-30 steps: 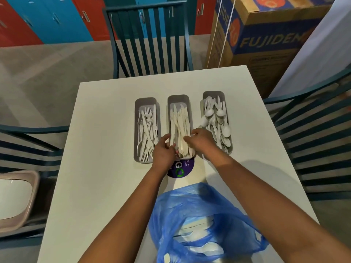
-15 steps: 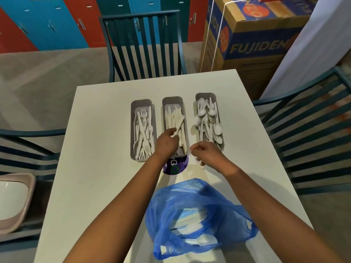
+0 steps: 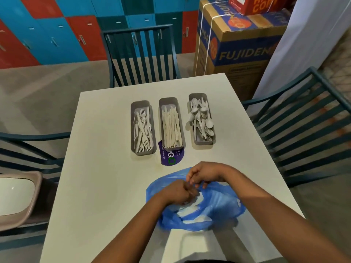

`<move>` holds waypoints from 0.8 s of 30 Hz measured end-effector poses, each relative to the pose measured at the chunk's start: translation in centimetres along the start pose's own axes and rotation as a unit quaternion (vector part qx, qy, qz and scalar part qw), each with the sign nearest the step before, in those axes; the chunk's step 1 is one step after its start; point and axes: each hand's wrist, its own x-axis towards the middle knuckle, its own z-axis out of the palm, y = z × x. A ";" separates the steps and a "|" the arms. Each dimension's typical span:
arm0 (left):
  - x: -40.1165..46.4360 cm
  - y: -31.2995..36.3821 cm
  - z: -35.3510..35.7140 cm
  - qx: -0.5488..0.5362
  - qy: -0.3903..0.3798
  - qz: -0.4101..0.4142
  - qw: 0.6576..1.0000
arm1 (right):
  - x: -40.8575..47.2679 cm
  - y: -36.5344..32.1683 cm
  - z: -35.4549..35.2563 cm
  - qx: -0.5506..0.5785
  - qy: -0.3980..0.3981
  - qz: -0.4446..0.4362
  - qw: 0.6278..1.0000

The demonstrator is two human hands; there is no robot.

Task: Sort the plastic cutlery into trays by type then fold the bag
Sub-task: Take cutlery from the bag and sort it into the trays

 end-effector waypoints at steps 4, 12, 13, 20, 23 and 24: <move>1.0 -3.0 2.9 0.102 0.152 0.056 0.982 | 1.1 2.6 2.9 -0.044 0.178 -0.067 0.981; 1.5 -5.6 4.5 0.125 0.189 0.051 0.973 | 0.5 6.3 3.1 -0.455 0.203 0.106 0.860; 1.5 -5.6 4.2 0.090 0.183 0.044 0.978 | 0.5 6.6 3.0 -0.458 0.209 0.128 0.854; 1.5 -5.0 3.7 0.228 0.200 0.013 0.953 | 0.8 6.5 4.2 -0.380 0.356 0.029 0.853; 1.9 -4.7 4.0 0.278 0.186 0.006 0.942 | 0.7 5.7 5.3 -0.304 0.299 -0.056 0.903; 1.9 -4.7 4.1 0.287 0.187 0.015 0.940 | 0.6 5.7 5.7 -0.291 0.278 -0.070 0.913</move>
